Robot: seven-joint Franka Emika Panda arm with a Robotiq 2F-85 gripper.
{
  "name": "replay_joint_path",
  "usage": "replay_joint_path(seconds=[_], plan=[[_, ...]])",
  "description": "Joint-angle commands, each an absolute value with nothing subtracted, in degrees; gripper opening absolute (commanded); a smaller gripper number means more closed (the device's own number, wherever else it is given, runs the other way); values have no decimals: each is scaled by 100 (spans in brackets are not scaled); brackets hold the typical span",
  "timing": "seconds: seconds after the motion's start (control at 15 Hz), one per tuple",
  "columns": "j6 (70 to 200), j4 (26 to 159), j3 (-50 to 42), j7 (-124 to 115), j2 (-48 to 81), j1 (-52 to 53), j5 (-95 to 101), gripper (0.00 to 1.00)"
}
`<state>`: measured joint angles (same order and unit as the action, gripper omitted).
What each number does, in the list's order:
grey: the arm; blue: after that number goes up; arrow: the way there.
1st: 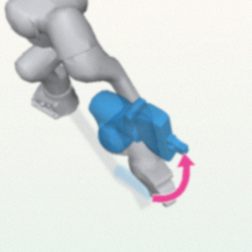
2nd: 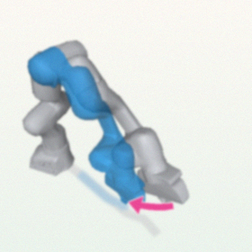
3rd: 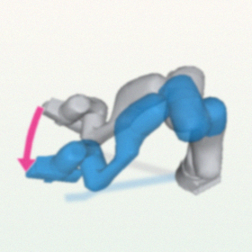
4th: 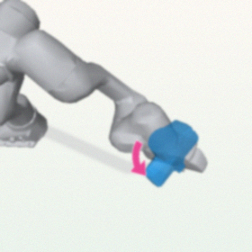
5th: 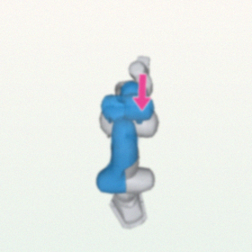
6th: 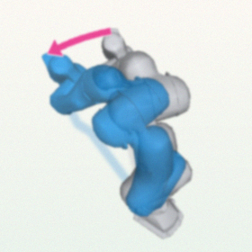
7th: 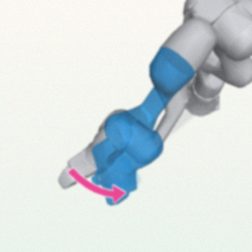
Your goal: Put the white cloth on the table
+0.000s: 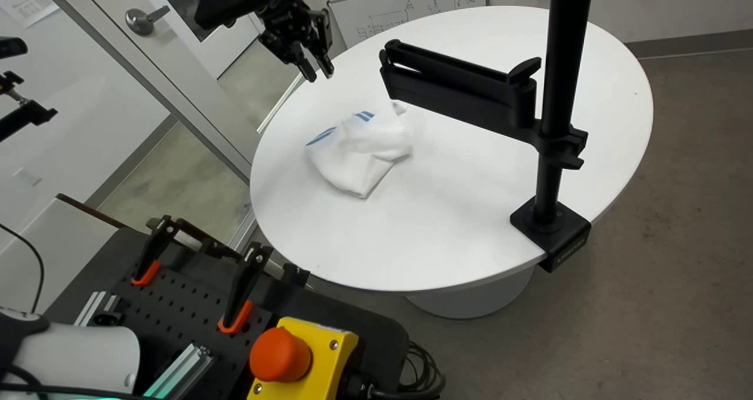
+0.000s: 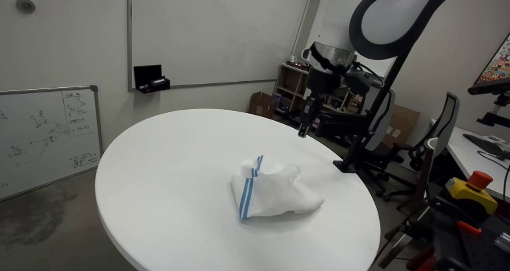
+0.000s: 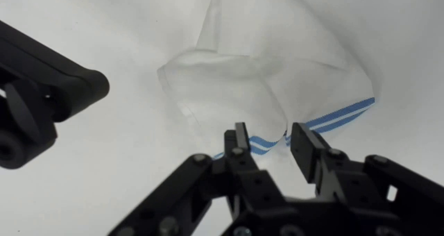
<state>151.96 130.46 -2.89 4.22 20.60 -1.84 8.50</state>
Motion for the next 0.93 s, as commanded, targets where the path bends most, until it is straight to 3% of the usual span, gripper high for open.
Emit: replay_joint_path(seconds=[0.0, 0.27, 0.33, 0.4, 0.53, 0.87], plan=[[15117, 13069, -315, 353, 1938, -246, 705, 72], [13306, 12871, -308, 673, 1626, -444, 499, 100], [12844, 12806, -276, 859, 1536, -534, 360, 100], [13516, 12876, -329, 539, 1765, -403, 594, 89], [13058, 12826, -332, 701, 1613, -482, 483, 100], [12981, 12827, -319, 728, 1567, -496, 455, 100]])
